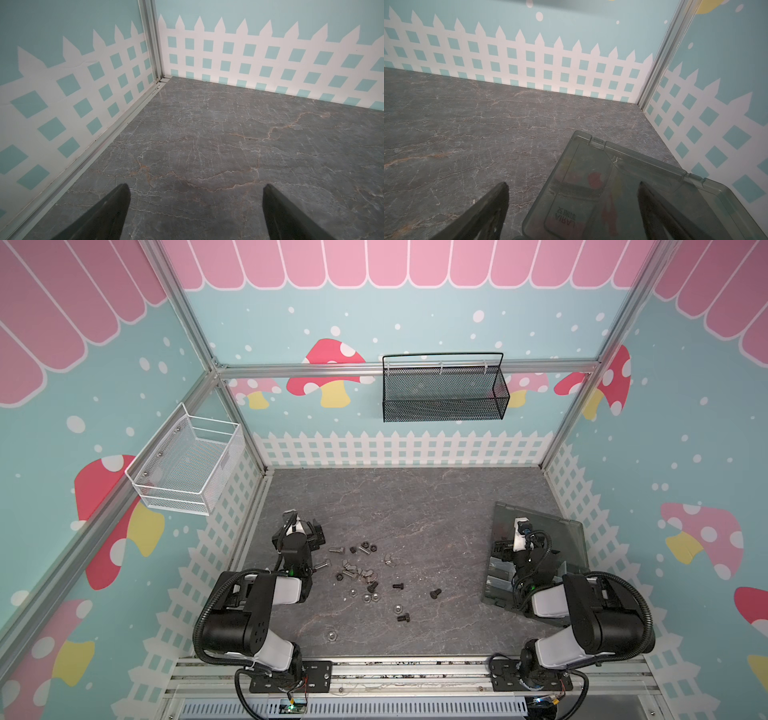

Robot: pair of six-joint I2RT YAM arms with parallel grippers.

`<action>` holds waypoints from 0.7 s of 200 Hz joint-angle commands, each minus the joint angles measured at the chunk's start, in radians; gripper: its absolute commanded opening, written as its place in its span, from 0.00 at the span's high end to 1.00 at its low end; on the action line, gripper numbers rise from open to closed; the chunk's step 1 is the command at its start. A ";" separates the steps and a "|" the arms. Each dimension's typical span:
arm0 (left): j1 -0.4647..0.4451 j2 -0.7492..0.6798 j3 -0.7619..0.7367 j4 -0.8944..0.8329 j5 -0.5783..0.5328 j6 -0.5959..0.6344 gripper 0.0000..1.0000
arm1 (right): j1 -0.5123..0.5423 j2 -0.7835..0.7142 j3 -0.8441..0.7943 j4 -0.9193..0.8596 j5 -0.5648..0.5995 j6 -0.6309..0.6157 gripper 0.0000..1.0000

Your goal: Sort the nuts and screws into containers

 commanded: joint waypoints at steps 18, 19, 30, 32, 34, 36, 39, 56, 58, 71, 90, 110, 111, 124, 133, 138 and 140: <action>-0.003 0.002 0.001 0.018 -0.014 -0.009 0.00 | 0.004 0.001 0.006 0.010 0.006 -0.003 0.03; -0.004 0.002 0.001 0.017 -0.014 -0.009 0.00 | 0.005 0.002 0.006 0.010 0.007 -0.002 0.03; -0.004 0.001 0.000 0.018 -0.014 -0.009 0.00 | 0.005 -0.001 0.005 0.009 0.006 -0.004 0.03; -0.003 0.002 0.000 0.018 -0.014 -0.009 0.00 | 0.005 0.000 0.005 0.009 0.006 -0.004 0.03; -0.003 0.002 0.001 0.018 -0.014 -0.008 0.00 | 0.005 0.000 0.004 0.009 0.006 -0.002 0.03; -0.004 0.002 0.000 0.017 -0.014 -0.008 0.00 | 0.005 0.000 0.005 0.010 0.005 -0.003 0.03; -0.004 0.002 0.001 0.018 -0.014 -0.009 0.00 | 0.005 0.000 0.005 0.010 0.003 -0.004 0.03; -0.004 0.002 0.000 0.018 -0.014 -0.008 0.00 | 0.005 -0.003 0.017 -0.014 -0.008 -0.009 0.03; -0.004 0.002 0.000 0.018 -0.014 -0.008 0.00 | 0.005 -0.004 0.017 -0.015 -0.008 -0.008 0.03; -0.004 0.001 0.000 0.018 -0.014 -0.009 0.00 | 0.005 -0.012 0.019 -0.016 -0.002 -0.006 0.03; -0.004 0.001 -0.003 0.021 -0.014 -0.008 0.00 | 0.005 -0.064 0.033 -0.083 0.015 0.000 0.03; -0.004 -0.015 -0.004 0.015 -0.011 -0.006 0.00 | 0.005 -0.141 0.034 -0.147 0.047 0.015 0.03; -0.003 -0.017 -0.004 0.014 -0.011 -0.005 0.00 | 0.005 -0.144 0.035 -0.152 0.050 0.016 0.03; -0.006 -0.052 -0.001 -0.023 -0.009 -0.004 0.00 | 0.005 -0.202 0.050 -0.245 0.091 0.042 0.03; -0.007 -0.076 0.000 -0.048 -0.011 -0.002 0.00 | 0.005 -0.247 0.067 -0.326 0.127 0.062 0.03; -0.008 -0.091 0.000 -0.063 -0.014 -0.001 0.00 | 0.005 -0.271 0.079 -0.380 0.145 0.077 0.03; -0.009 -0.099 -0.001 -0.068 -0.017 -0.001 0.00 | 0.005 -0.281 0.084 -0.402 0.152 0.084 0.03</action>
